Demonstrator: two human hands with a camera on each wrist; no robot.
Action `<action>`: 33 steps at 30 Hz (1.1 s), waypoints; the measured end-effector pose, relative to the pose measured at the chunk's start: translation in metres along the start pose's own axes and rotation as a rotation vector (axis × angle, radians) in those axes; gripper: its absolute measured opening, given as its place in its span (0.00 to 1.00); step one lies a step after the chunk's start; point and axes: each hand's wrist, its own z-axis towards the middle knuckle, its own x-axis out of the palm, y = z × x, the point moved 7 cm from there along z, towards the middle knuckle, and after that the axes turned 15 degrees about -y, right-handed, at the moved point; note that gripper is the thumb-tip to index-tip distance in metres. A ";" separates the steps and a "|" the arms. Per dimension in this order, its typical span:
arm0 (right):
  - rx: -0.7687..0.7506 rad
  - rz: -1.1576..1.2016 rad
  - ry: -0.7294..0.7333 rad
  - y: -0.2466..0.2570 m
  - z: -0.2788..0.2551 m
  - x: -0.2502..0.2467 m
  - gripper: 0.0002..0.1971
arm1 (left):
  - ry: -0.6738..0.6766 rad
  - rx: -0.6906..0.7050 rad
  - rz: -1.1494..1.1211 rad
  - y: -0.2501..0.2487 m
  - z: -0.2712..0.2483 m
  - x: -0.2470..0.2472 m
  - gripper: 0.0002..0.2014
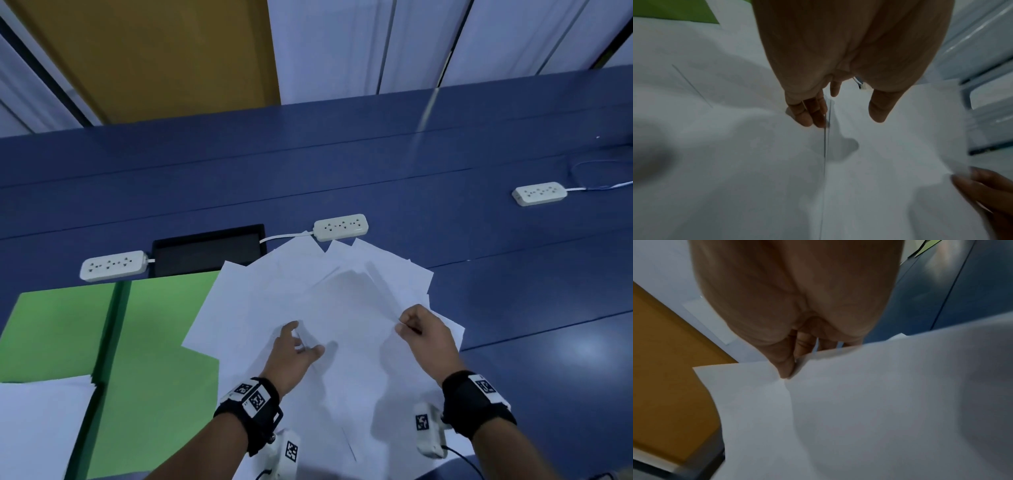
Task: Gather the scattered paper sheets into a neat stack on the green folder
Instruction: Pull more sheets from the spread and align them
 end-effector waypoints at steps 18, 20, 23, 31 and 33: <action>0.291 0.518 0.489 0.062 -0.079 -0.018 0.26 | 0.318 0.082 -0.369 -0.027 -0.067 -0.027 0.33; 0.422 0.418 0.430 0.026 -0.080 -0.005 0.38 | 0.298 0.117 -0.260 -0.027 -0.076 -0.026 0.26; 0.498 0.368 0.374 0.001 -0.083 0.008 0.33 | 0.308 0.123 -0.167 -0.019 -0.078 -0.019 0.25; 0.631 0.255 0.165 -0.082 -0.079 0.006 0.34 | -0.458 0.184 0.377 0.016 -0.004 -0.092 0.29; 0.654 0.239 0.147 -0.095 -0.079 0.010 0.31 | -0.418 0.217 0.697 0.020 0.010 -0.104 0.40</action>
